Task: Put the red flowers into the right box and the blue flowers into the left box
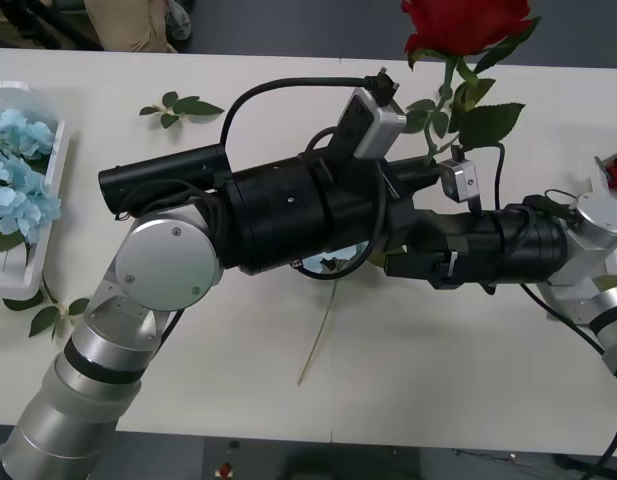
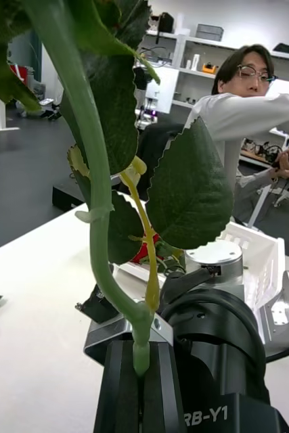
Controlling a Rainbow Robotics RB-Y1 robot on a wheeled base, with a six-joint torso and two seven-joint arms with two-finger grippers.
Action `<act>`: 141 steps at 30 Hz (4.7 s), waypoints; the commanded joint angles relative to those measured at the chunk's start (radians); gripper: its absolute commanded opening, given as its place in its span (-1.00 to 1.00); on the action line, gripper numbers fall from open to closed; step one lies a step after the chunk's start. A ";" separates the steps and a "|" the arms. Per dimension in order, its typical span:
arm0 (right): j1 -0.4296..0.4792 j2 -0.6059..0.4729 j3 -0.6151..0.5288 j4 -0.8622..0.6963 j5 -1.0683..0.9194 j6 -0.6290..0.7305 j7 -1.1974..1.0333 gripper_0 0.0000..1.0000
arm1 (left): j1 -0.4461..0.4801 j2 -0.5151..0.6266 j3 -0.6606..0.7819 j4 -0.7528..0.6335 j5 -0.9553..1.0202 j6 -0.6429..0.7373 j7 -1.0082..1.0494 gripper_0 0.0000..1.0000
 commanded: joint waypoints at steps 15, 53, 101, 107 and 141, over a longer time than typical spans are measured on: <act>-0.052 0.038 -0.002 -0.035 0.005 -0.053 0.034 -0.04 | -0.012 0.018 0.007 -0.012 -0.006 -0.027 -0.052 -1.00; -0.083 0.023 -0.003 -0.035 0.013 -0.082 0.034 -1.00 | -0.011 0.053 0.009 -0.009 0.051 -0.035 -0.063 1.00; 0.141 -0.648 -0.540 0.189 0.881 -0.002 -0.378 -1.00 | 0.026 0.343 -0.185 0.293 -0.096 0.132 0.014 1.00; 0.163 -0.655 -0.514 0.191 0.941 -0.083 -0.447 -1.00 | -0.029 0.274 -0.226 0.384 -0.188 0.135 0.037 1.00; 0.262 -0.680 -0.375 0.068 0.788 -0.230 -0.329 0.96 | -0.150 0.177 -0.386 0.449 -0.341 0.234 0.319 1.00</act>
